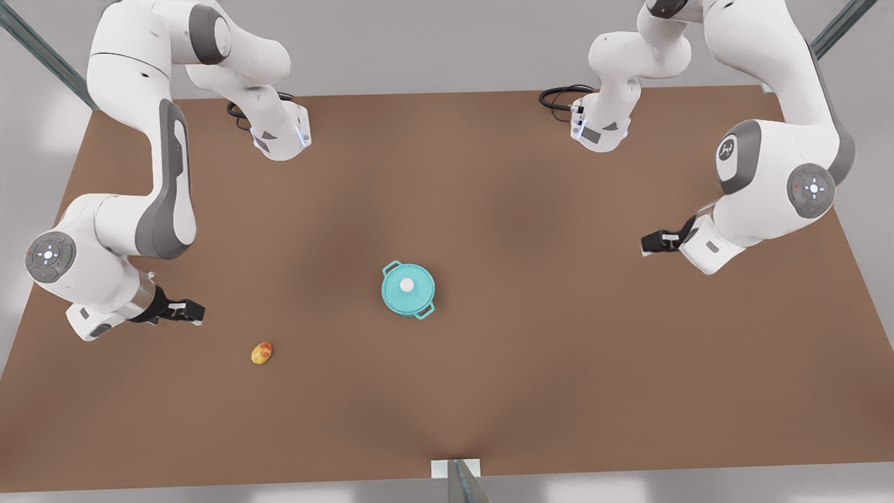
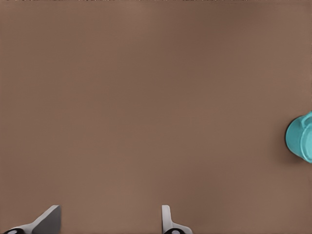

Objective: Open the pot lid and put the potato into the pot

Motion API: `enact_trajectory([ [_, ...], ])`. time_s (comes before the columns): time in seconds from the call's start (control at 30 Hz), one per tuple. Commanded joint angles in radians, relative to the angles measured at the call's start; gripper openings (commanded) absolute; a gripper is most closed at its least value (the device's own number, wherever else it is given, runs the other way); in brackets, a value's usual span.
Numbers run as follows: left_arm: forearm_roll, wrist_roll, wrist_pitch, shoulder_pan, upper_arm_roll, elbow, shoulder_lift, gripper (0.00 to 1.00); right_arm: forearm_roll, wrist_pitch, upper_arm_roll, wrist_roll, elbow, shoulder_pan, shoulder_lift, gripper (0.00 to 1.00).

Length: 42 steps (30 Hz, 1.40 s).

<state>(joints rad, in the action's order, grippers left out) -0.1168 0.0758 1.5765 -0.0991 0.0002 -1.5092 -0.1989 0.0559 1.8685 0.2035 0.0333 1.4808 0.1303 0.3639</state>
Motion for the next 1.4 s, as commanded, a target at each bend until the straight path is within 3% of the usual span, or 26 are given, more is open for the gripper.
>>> enact_trajectory([
  [0.0, -0.004, -0.016, 0.026, -0.004, 0.000, 0.000, -0.001, 1.00, -0.001, 0.006, 0.000, -0.018, -0.001, 0.000, -0.002, 1.00],
  [0.1, -0.032, -0.014, 0.008, -0.028, -0.038, 0.035, -0.027, 1.00, 0.009, 0.006, 0.005, -0.240, -0.002, -0.012, 0.001, 1.00],
  [0.13, 0.100, 0.021, 0.036, -0.158, -0.107, 0.043, -0.054, 1.00, 0.009, 0.006, 0.005, -0.331, -0.002, -0.015, 0.009, 1.00],
  [0.17, 0.120, 0.145, 0.069, -0.280, -0.111, 0.075, -0.074, 1.00, 0.010, 0.018, 0.005, -0.357, -0.002, -0.021, 0.015, 1.00],
  [0.27, 0.186, 0.646, 0.168, -0.579, -0.120, 0.329, -0.336, 1.00, 0.005, 0.057, -0.006, -0.395, -0.001, -0.035, 0.039, 1.00],
  [0.37, 0.195, 1.154, 0.396, -0.654, -0.241, 0.369, -0.468, 1.00, 0.015, 0.084, -0.006, -0.429, 0.001, 0.040, 0.067, 1.00],
  [0.43, 0.307, 1.259, 0.502, -0.669, -0.232, 0.379, -0.548, 1.00, 0.078, 0.147, -0.006, -0.464, 0.007, 0.064, 0.115, 1.00],
  [0.5, 0.307, 1.316, 0.556, -0.699, -0.206, 0.595, -0.751, 1.00, 0.076, 0.242, -0.004, -0.484, 0.058, 0.080, 0.135, 1.00],
  [0.57, 0.309, 1.351, 0.698, -0.728, -0.164, 0.606, -0.809, 1.00, 0.078, 0.262, -0.004, -0.501, 0.088, 0.080, 0.150, 1.00],
  [0.67, 0.309, 1.296, 0.746, -0.728, -0.100, 0.613, -0.823, 1.00, 0.081, 0.357, -0.004, -0.530, 0.122, 0.081, 0.188, 1.00],
  [0.8, 0.315, 1.188, 0.755, -0.732, -0.095, 0.624, -0.843, 1.00, 0.081, 0.402, -0.004, -0.538, 0.124, 0.083, 0.239, 1.00],
  [0.83, 0.322, 1.159, 0.737, -0.740, -0.083, 0.624, -0.844, 1.00, 0.081, 0.406, -0.004, -0.538, 0.122, 0.087, 0.253, 1.00],
  [0.9, 0.423, 1.104, 0.510, -0.771, -0.080, 0.627, -0.829, 1.00, 0.081, 0.423, -0.006, -0.543, 0.122, 0.101, 0.274, 1.00],
  [1.0, 0.480, 1.102, 0.470, -0.798, -0.080, 0.626, -0.841, 1.00, 0.079, 0.428, -0.006, -0.541, 0.116, 0.103, 0.305, 1.00],
  [1.37, 0.479, 1.029, 0.571, -0.777, -0.075, 0.626, -0.881, 1.00, 0.078, 0.532, -0.006, -0.532, 0.092, 0.063, 0.432, 1.00],
])
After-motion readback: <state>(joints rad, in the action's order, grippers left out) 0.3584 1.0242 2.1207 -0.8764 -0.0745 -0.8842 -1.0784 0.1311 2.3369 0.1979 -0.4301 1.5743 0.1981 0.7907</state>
